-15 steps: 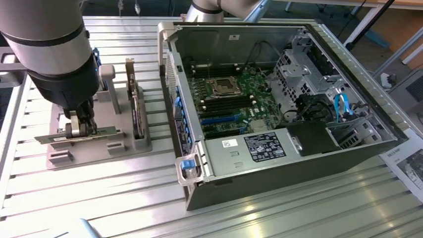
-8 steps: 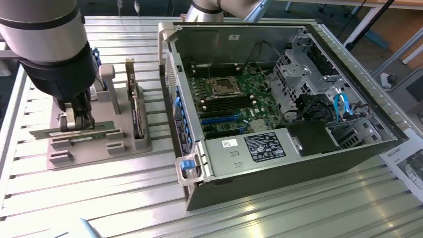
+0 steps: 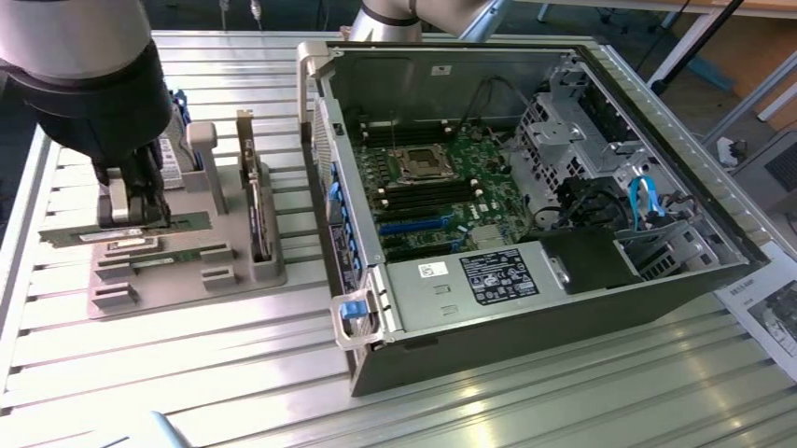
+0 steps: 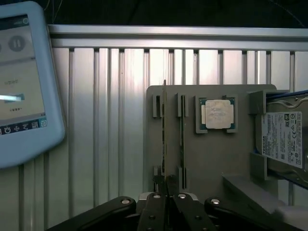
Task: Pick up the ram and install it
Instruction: 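Pick up the ram and move it above insertion slot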
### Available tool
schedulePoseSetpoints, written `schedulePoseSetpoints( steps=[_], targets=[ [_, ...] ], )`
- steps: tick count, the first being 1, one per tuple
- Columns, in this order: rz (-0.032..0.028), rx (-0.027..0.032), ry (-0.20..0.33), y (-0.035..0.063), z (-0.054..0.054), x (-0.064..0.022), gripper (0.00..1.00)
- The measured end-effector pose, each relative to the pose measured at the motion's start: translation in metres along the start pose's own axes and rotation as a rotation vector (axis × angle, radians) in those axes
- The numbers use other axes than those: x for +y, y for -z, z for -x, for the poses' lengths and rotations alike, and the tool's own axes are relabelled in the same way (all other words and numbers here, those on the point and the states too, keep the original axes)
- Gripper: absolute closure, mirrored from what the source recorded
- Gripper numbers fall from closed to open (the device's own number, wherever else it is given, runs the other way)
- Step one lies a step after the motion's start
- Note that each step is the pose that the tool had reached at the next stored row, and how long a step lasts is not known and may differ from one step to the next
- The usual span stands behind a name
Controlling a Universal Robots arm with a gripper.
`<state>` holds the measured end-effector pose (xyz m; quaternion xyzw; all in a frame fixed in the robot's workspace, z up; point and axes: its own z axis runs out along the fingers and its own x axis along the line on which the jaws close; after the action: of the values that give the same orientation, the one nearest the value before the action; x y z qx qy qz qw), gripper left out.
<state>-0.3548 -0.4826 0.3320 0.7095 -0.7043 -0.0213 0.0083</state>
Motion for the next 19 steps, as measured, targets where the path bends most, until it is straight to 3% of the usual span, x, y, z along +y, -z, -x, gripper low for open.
schedulePoseSetpoints(
  steps=[9, 19],
  targets=[
    [0.0001, 0.0000, 0.000, 0.0328, 0.001, 0.0013, 0.88],
    [0.0000, -0.0001, 0.000, 0.0591, 0.001, 0.0024, 0.88]
  ],
)
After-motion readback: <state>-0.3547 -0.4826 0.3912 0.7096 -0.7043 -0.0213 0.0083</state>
